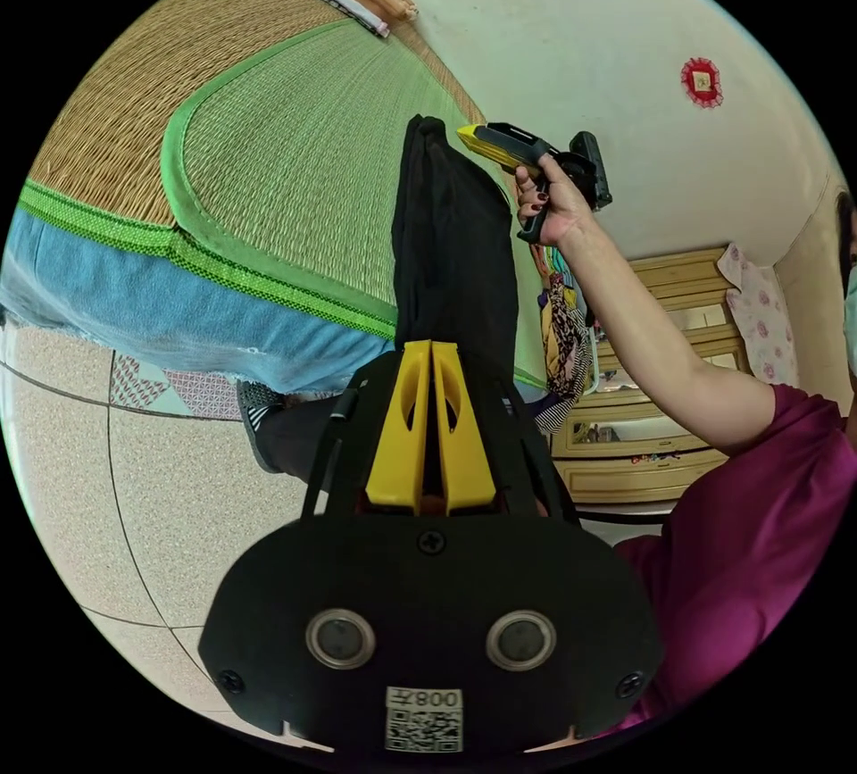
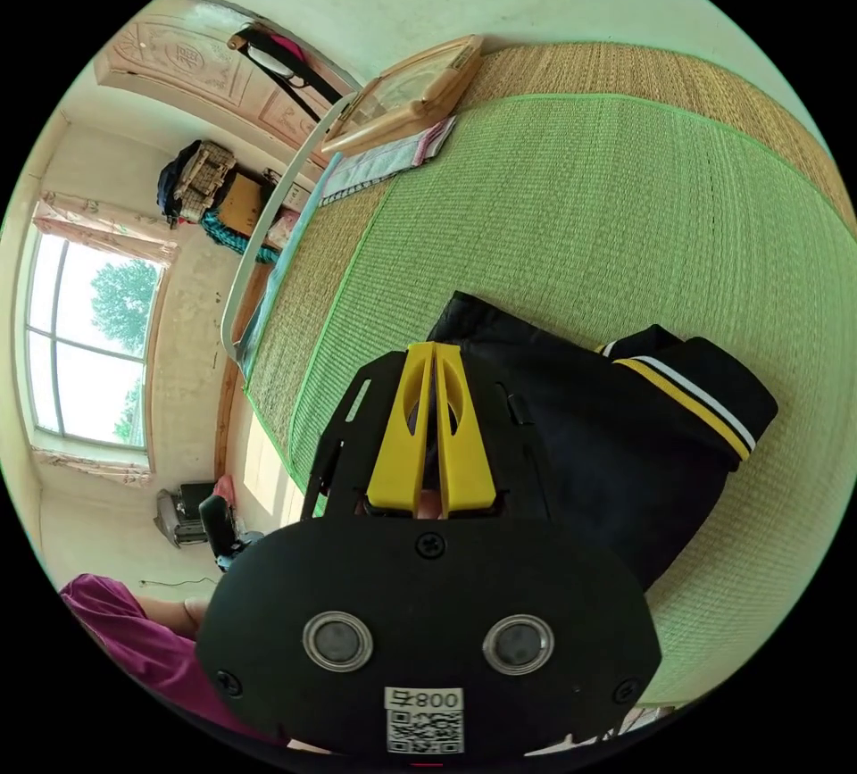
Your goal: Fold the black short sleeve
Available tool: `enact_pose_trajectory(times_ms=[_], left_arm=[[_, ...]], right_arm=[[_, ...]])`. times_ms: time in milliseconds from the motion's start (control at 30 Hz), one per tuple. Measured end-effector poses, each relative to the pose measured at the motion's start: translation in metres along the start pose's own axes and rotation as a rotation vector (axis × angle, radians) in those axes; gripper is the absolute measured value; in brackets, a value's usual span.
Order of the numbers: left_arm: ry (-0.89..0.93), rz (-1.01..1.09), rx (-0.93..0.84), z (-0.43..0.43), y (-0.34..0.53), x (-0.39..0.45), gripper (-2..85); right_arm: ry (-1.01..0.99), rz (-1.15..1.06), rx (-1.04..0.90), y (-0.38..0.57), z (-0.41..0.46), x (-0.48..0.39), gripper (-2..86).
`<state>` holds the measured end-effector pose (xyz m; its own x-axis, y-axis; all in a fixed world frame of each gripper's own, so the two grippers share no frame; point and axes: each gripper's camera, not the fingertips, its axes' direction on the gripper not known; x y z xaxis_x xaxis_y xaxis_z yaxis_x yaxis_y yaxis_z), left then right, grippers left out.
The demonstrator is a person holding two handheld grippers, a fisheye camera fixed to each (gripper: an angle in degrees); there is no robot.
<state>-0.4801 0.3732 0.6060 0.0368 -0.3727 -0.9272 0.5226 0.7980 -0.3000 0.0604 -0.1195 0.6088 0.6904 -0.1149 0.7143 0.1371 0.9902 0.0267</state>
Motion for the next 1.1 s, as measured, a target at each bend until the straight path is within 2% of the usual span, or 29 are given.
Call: enact_pose_trajectory(times_ms=[267,433,533,633,900,1033,1100], left_arm=[[-0.034,0.011,-0.016,0.021,0.000,0.014,0.0],[-0.024,0.032,0.015,0.028,0.002,0.024,0.1],[-0.055,0.025,0.001,0.039,0.001,0.024,0.0],[-0.062,0.007,-0.008,0.051,0.001,0.022,0.0],[-0.119,0.019,-0.001,0.073,0.006,0.035,0.0],[-0.134,-0.004,0.013,0.081,0.007,0.041,0.1],[-0.145,0.002,0.030,0.082,0.009,0.047,0.1]], right_arm=[[0.002,0.042,-0.094,-0.015,0.023,0.018,0.0],[-0.070,-0.019,-0.005,0.015,-0.025,0.021,0.0],[-0.127,-0.071,0.027,0.061,-0.057,0.025,0.1],[-0.154,-0.098,-0.039,0.119,-0.067,0.031,0.1],[-0.146,0.010,-0.135,0.273,-0.088,0.064,0.4],[-0.128,0.072,-0.163,0.311,-0.088,0.084,0.5],[-0.199,0.120,-0.125,0.330,-0.099,0.097,0.8]])
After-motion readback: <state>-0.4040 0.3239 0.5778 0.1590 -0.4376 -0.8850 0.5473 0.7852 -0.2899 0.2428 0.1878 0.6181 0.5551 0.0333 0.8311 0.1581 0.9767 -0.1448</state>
